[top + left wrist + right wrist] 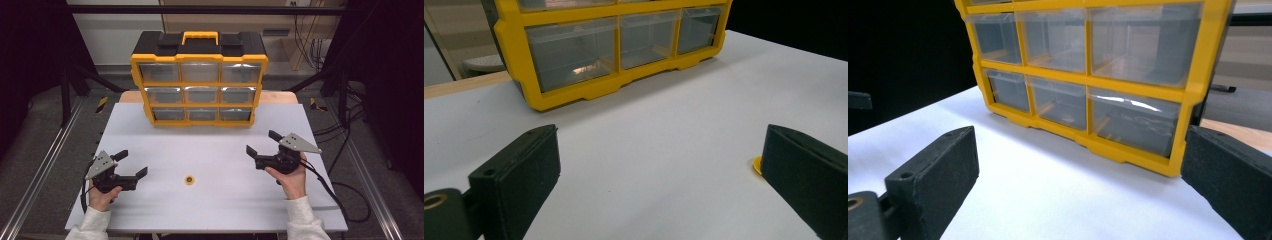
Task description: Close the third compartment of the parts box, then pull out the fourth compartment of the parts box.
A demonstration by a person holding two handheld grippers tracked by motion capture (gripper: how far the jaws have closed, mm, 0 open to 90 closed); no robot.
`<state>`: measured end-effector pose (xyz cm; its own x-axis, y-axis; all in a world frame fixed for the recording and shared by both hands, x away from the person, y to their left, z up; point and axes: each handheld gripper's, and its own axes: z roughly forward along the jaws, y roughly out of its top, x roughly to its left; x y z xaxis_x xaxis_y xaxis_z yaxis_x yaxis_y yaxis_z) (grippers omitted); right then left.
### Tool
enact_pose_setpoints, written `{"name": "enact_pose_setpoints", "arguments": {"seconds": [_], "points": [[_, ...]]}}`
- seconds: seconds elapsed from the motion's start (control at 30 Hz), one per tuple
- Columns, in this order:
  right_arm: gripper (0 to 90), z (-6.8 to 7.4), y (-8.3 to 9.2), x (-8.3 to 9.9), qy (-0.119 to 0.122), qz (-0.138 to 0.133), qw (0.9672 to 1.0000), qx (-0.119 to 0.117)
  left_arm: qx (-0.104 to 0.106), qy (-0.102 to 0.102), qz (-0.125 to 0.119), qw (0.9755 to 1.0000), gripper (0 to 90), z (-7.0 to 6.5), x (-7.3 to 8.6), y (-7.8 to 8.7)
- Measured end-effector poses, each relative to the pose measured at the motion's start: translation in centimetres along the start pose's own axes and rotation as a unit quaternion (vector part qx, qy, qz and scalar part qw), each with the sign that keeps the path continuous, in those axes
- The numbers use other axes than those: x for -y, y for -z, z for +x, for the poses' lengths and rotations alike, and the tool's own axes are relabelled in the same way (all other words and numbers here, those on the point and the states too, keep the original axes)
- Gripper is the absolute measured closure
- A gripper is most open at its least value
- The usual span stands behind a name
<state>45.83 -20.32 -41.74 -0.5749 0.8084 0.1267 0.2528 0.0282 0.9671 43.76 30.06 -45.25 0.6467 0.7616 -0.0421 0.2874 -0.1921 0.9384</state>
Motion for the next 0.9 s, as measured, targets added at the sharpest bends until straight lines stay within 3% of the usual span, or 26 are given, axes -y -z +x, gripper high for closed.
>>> {"name": "enact_pose_setpoints", "arguments": {"seconds": [0.5,0.9], "points": [[0.7,-0.4,1.9,2.8,0.006,0.019,0.9998,0.005,0.003,0.001,-0.008,1.0000,2.8,-0.1,-0.2,0.2],[0.7,-0.7,2.5,3.6,-0.004,0.020,0.9998,0.007,0.003,-0.002,-0.017,0.9998,2.6,-0.3,-0.9,0.3]]}}
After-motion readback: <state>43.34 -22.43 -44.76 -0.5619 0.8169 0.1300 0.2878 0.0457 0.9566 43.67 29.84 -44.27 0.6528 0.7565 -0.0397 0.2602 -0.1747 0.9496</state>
